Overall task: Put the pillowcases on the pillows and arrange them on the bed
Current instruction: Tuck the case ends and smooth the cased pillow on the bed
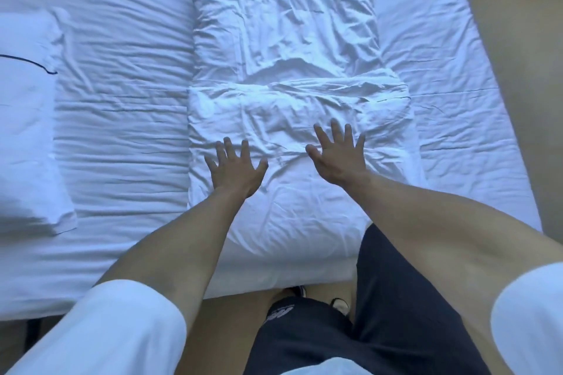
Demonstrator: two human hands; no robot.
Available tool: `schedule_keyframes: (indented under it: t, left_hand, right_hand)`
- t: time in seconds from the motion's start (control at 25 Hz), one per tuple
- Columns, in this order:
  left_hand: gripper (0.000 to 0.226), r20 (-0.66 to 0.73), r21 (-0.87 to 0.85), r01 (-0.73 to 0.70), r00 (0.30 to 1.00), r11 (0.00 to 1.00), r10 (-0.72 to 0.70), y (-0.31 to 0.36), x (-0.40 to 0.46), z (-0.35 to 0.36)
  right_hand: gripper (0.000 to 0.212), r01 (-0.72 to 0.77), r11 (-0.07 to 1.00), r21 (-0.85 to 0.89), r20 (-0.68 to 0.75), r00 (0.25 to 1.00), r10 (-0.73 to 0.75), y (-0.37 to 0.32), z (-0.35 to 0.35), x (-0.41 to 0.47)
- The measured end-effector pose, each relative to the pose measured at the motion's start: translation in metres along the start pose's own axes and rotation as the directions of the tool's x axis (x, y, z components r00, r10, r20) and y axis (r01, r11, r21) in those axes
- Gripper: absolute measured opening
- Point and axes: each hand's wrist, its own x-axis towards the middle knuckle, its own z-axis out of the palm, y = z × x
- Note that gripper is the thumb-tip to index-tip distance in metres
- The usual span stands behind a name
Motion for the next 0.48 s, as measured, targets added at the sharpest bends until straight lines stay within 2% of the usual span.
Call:
schedule_keyframes:
  t: [0.12, 0.32, 0.48]
  left_hand:
    - [0.080, -0.051, -0.004, -0.014, 0.999, 1.000, 0.014, 0.012, 0.007, -0.041]
    - [0.078, -0.109, -0.035, -0.027, 0.994, 0.999, 0.023, 0.028, 0.017, -0.095]
    - [0.076, -0.175, 0.011, -0.040, 0.984, 0.999, 0.041, 0.037, 0.055, -0.151]
  right_hand:
    - [0.066, -0.001, 1.000, 0.011, -0.020, 1.000, 0.001, -0.002, -0.031, 0.013]
    - [0.067, -0.086, 0.995, 0.055, 0.007, 0.996, 0.086, -0.004, -0.071, 0.034]
    - [0.067, -0.033, 0.998, 0.057, -0.037, 0.999, 0.035, -0.014, -0.123, 0.078]
